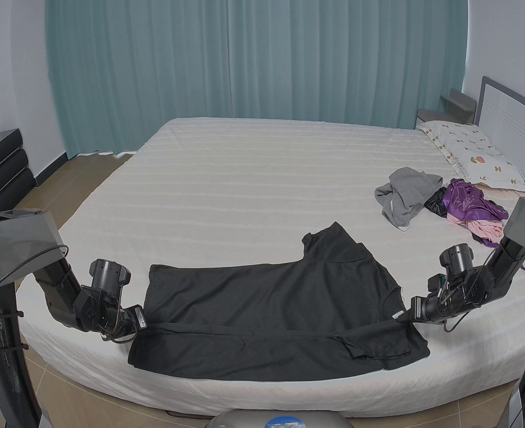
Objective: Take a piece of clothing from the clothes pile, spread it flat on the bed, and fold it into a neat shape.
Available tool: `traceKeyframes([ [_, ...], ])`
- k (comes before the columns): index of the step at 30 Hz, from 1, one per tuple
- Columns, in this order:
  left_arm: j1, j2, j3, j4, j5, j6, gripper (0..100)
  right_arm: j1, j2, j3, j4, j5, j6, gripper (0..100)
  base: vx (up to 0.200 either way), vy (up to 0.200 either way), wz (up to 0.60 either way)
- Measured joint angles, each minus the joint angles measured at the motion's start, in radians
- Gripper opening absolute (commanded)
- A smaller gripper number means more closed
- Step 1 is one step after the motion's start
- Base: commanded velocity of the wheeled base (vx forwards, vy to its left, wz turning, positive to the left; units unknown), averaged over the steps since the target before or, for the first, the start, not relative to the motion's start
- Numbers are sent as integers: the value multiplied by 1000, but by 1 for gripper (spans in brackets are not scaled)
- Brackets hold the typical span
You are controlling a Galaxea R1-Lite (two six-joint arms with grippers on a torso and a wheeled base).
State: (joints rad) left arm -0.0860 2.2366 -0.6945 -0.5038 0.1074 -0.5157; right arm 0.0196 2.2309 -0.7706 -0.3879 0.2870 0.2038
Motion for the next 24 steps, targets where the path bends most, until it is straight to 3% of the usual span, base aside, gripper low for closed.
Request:
traceKeyframes([
  [8, 0, 11, 4, -3, -25, -60, 100, -1, -11, 6, 0, 23, 72, 100, 0, 0, 0],
  [12, 7, -29, 14, -3, -45, -88, 100, -12, -31, 19, -9, 75, 129, 100, 0, 0, 0],
  [19, 39, -113, 48, -16, -113, -106, 100, -25, -61, 85, -156, 145, 207, 100, 0, 0, 0],
  [24, 50, -136, 61, -75, -133, -208, 100, -27, -73, 126, -196, 161, 248, 100, 80, 0, 0],
])
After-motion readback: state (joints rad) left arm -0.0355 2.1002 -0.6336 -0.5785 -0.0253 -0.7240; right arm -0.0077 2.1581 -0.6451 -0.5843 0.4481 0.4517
